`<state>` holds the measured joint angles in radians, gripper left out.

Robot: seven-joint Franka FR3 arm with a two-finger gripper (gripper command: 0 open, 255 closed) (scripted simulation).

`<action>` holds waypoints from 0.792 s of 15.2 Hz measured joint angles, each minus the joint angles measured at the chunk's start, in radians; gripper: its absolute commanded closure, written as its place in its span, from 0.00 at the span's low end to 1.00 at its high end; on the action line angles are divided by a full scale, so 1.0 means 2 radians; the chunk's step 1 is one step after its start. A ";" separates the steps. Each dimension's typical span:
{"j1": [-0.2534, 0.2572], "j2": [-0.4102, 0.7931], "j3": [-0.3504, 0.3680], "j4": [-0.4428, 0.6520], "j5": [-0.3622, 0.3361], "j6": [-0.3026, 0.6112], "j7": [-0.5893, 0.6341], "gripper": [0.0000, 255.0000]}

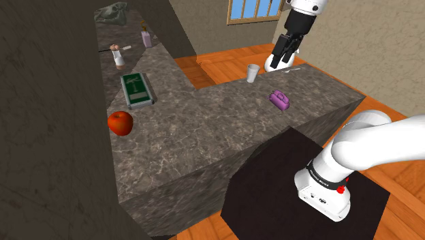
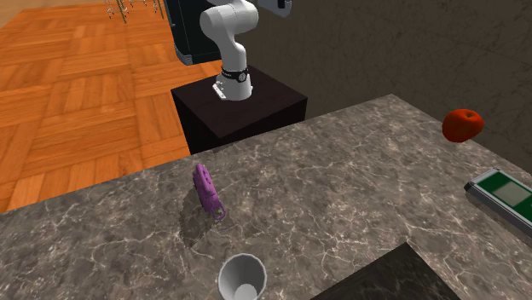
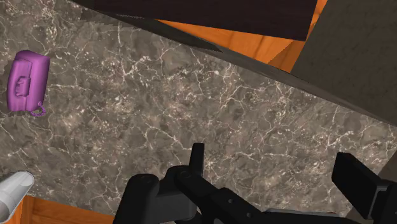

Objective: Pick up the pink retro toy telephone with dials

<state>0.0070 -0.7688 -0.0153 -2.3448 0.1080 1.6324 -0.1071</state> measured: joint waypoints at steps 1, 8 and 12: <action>0.000 0.000 0.000 0.000 0.000 0.000 0.000 0.00; -0.023 0.034 -0.033 -0.043 -0.028 0.072 -0.032 0.00; -0.041 0.065 -0.059 -0.070 -0.048 0.128 -0.056 0.00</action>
<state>-0.0743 -0.6395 -0.1333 -2.4844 0.0129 1.8878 -0.2194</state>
